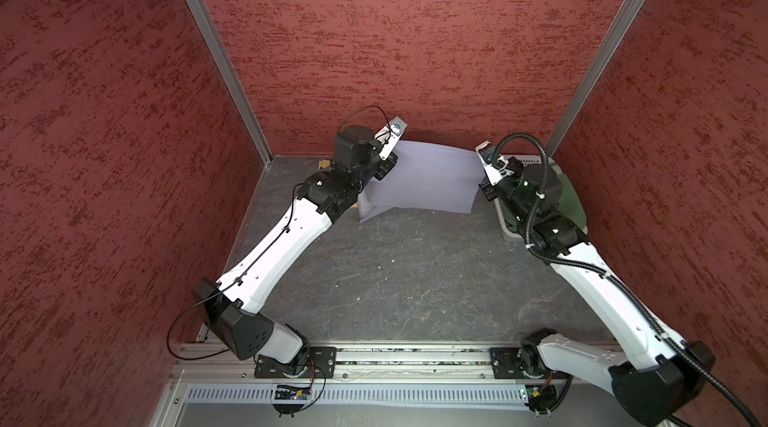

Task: Fold and stack the skirts
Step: 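Stretch the lavender skirt up between both grippers, spreading it wide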

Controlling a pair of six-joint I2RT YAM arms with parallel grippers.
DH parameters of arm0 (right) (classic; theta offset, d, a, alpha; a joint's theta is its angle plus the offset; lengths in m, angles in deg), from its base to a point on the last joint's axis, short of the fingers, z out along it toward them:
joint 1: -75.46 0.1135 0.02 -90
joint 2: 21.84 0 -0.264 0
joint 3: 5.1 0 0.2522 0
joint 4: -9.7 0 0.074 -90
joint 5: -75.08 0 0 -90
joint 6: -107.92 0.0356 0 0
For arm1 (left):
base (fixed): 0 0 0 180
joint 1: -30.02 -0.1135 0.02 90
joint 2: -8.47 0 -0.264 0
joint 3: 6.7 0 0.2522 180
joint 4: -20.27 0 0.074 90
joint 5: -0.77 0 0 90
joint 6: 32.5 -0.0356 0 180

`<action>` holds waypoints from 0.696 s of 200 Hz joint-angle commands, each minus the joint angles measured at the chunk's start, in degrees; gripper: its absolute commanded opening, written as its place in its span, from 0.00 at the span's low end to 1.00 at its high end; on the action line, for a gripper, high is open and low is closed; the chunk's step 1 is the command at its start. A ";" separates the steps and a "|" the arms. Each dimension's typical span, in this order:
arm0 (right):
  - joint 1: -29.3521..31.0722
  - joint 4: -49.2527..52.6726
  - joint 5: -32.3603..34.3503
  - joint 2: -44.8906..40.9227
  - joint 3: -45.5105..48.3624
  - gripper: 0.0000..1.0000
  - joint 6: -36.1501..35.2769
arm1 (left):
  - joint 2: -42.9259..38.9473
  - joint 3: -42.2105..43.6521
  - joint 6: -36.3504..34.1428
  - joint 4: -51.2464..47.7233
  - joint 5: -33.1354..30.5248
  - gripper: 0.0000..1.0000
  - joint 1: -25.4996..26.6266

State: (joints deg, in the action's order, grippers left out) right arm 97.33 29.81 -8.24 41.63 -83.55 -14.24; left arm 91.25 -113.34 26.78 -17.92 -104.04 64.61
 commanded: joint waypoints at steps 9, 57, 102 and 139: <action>-1.62 4.89 -2.86 -6.24 1.21 0.00 -0.54 | -8.82 2.33 4.55 -3.17 -2.51 0.00 1.85; -1.57 12.60 -9.86 -14.72 1.89 0.00 3.17 | -17.23 4.50 9.37 -11.05 -3.48 0.00 6.68; -1.57 16.44 -7.86 -17.86 5.92 0.00 6.69 | -19.60 8.81 11.21 -12.40 -3.52 0.00 6.19; -1.67 10.47 -1.07 -12.67 13.30 0.00 9.76 | -15.62 17.86 14.27 -3.75 0.30 0.00 1.45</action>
State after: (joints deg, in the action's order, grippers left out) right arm 97.37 41.44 -21.51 25.26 -74.80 -7.90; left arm 73.83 -99.57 36.81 -28.02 -101.17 70.69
